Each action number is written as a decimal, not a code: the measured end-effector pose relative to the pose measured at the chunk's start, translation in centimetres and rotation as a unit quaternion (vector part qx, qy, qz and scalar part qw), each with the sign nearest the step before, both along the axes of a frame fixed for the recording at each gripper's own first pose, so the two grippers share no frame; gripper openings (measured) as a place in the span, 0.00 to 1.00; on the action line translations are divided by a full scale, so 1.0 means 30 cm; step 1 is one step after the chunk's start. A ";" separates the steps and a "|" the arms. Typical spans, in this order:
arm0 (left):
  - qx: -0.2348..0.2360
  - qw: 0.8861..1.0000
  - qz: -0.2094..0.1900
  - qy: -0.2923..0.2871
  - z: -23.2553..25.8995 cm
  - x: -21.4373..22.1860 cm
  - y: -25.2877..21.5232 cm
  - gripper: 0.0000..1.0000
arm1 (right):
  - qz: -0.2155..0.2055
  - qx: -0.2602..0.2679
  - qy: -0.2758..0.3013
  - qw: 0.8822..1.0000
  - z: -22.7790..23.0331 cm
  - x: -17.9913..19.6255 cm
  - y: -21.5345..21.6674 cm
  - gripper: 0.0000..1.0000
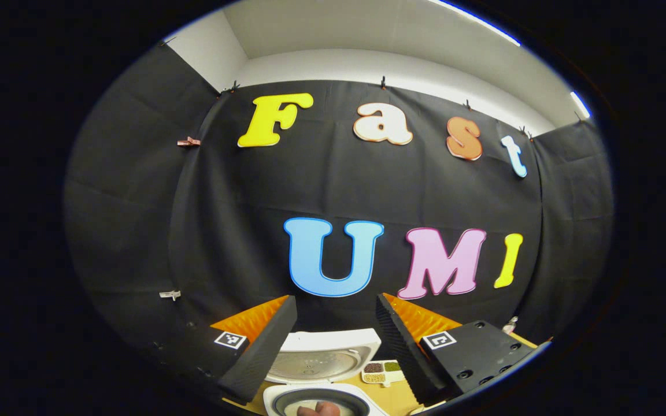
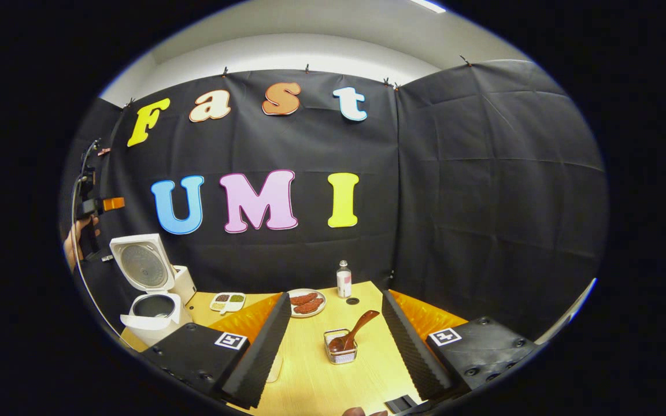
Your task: Close the left gripper, press the button to open the rice cooker; take a wooden spoon from the chopstick holder with the right hand, scoop a spoonful of rice and pour it into the rice cooker, then put the wooden spoon back into the chopstick holder.
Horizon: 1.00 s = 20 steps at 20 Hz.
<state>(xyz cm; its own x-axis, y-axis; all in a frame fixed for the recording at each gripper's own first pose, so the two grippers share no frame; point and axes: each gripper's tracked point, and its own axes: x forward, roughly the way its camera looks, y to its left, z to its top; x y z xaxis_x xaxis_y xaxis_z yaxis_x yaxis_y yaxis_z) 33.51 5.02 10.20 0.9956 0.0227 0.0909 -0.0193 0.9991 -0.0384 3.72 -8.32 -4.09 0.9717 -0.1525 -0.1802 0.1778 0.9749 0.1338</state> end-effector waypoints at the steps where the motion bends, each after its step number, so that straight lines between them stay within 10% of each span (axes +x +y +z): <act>1: 0.010 1.000 0.009 0.013 -0.030 0.060 0.016 0.95 | -0.003 -0.006 -0.001 1.000 0.015 -0.001 -0.001 0.98; 11: 0.014 0.992 0.061 0.106 -0.347 0.386 0.138 0.95 | -0.005 -0.076 0.013 0.997 0.001 -0.055 0.036 0.99; 20: 0.003 0.990 0.062 0.123 -0.434 0.148 0.065 0.99 | 0.023 -0.048 0.003 0.999 0.020 -0.026 0.039 0.98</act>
